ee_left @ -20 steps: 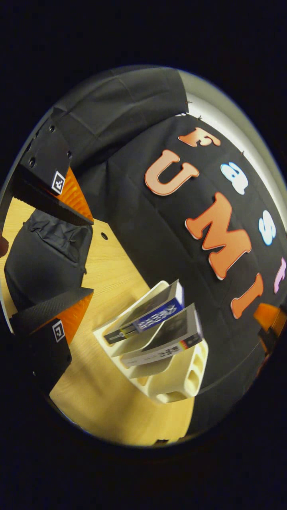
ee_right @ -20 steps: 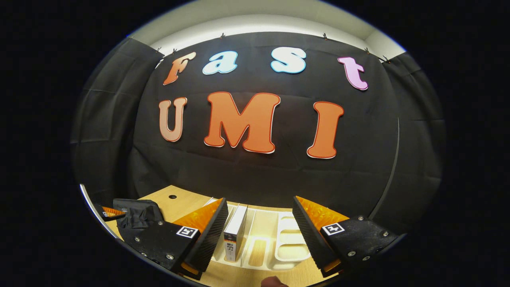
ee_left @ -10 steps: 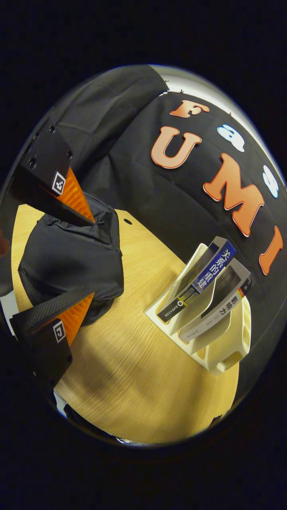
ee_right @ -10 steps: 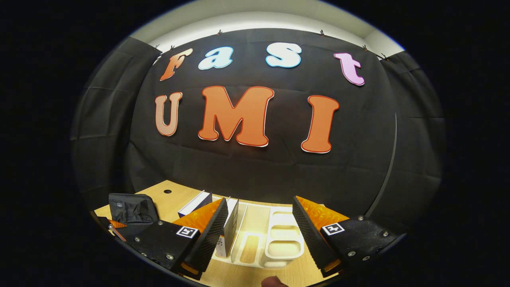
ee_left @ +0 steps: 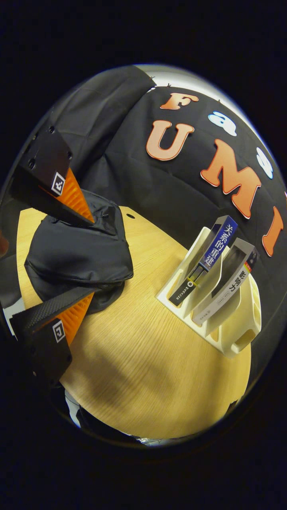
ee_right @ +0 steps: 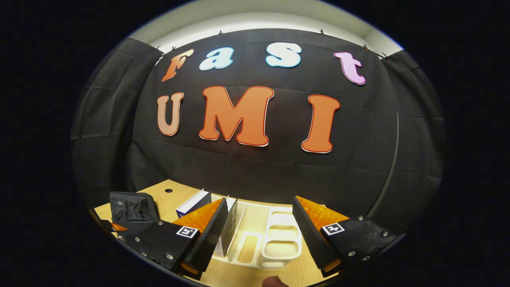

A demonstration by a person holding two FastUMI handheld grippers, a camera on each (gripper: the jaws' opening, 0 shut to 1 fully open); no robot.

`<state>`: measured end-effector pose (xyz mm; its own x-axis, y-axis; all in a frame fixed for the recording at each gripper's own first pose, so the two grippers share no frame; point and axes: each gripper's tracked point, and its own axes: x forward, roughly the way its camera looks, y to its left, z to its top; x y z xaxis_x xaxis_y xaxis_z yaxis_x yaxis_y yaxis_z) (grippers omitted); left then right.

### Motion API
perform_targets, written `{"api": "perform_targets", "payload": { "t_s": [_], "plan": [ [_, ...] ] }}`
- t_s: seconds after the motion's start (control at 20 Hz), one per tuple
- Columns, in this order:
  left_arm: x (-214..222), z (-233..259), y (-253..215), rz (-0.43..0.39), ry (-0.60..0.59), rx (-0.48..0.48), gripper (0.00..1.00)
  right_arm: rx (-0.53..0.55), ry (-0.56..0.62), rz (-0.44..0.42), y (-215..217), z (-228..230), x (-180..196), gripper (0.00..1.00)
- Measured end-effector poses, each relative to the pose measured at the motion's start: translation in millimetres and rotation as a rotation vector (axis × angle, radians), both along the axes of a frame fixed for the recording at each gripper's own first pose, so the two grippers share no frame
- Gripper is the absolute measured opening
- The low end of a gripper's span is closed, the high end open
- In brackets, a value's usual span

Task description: Open the schoolbag, grab two books from the bookshelf and put them into the schoolbag.

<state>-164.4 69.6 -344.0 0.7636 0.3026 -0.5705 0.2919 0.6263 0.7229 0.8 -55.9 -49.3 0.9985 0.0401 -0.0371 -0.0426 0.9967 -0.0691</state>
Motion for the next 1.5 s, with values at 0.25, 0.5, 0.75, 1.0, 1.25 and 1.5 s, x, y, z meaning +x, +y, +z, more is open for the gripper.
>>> {"api": "perform_targets", "payload": {
  "t_s": [0.25,0.5,0.75,1.0,1.25,1.5],
  "plan": [
    [8,-11,21,0.045,0.005,0.080,0.97,0.010,0.000,-0.004,-10,-3,0,0.96],
    [25,-17,46,0.106,-0.010,0.176,0.96,0.015,-0.006,-0.010,-16,-1,-2,0.96],
    [36,-32,65,0.163,0.034,0.178,0.91,0.008,-0.009,-0.012,-20,0,-4,0.97],
    [31,-41,61,0.169,0.102,0.106,0.28,0.000,-0.009,-0.016,-24,-1,-3,0.97],
    [31,-34,62,0.174,0.133,0.013,0.12,-0.028,0.000,0.003,-11,1,1,0.97],
    [33,-15,73,0.099,0.147,-0.050,0.06,-0.052,0.010,0.004,18,6,7,0.97]
  ]
}}
